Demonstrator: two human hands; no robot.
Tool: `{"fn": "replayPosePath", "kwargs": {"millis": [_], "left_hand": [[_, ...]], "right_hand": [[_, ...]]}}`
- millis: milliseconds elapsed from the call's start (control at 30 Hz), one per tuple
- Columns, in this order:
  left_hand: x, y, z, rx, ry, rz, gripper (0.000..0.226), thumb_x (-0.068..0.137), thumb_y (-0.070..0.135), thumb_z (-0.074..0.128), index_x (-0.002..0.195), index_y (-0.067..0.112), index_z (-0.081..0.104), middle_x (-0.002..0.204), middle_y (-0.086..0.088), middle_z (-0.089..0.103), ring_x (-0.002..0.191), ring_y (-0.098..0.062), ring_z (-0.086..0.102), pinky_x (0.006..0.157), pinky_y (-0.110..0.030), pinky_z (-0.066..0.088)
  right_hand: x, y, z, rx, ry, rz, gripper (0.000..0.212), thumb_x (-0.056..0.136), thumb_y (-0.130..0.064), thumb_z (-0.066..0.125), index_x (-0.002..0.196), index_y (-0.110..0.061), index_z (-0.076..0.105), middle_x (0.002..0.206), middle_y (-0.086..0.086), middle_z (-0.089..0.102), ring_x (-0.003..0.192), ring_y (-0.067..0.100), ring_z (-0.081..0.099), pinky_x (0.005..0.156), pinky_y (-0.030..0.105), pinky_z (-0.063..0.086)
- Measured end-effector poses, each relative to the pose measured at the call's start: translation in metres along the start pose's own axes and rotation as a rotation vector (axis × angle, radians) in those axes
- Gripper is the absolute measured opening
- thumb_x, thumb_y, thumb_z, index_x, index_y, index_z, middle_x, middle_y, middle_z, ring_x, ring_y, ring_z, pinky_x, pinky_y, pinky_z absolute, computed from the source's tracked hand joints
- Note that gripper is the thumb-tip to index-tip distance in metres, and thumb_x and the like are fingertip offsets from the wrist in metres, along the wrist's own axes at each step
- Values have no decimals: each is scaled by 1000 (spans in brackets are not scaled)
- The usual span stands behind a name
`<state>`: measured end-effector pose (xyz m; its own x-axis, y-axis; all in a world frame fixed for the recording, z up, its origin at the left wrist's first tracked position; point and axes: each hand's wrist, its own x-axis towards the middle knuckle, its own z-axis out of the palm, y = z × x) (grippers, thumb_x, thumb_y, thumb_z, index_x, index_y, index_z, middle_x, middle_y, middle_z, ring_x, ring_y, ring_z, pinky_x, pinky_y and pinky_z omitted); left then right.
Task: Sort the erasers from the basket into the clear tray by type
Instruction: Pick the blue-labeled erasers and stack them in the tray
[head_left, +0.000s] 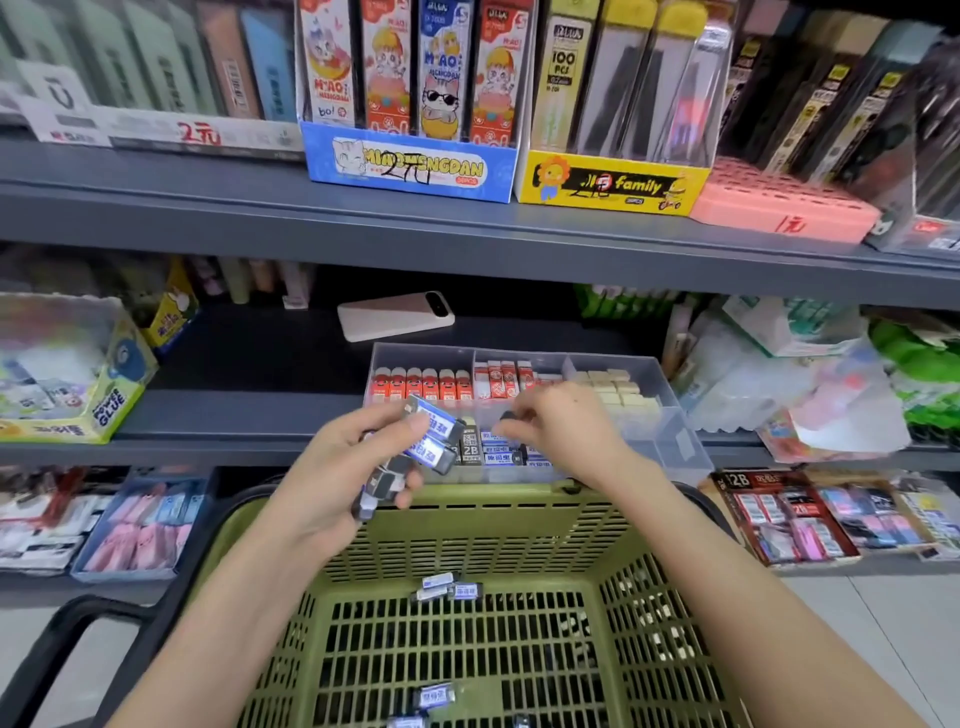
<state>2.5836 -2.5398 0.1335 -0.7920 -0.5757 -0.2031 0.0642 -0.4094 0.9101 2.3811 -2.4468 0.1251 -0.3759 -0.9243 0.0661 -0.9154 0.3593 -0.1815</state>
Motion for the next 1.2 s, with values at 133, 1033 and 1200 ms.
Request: {"fn": "replayPosePath", "kwargs": {"millis": [133,1033,1200], "left_hand": [[8,11,-5,-1,52,55,48,58,32,76,96,5,68,67,-6,65,44,-13,51,36,-21,40],[4,-9,-6,6,48,53,36,64,38,76,92,17,75,73,-6,65,50,-13,54,41,-22,43],[0,-12,-3,41,-15,49,31,69,36,79,92,16,75,72,-5,63,50,-13,54,41,-22,43]], "right_hand": [[9,-7,4,-89,-56,-65,35,86,-55,50,97,-29,71,86,-7,71,85,14,63,99,44,38],[-32,-51,-19,939,5,-3,12,87,-23,64,95,-31,67,81,-16,67,77,-3,60,68,12,47],[-39,-64,-16,1357,-68,143,15,84,-5,66,99,-5,66,74,0,64,60,8,55,56,19,47]]}}
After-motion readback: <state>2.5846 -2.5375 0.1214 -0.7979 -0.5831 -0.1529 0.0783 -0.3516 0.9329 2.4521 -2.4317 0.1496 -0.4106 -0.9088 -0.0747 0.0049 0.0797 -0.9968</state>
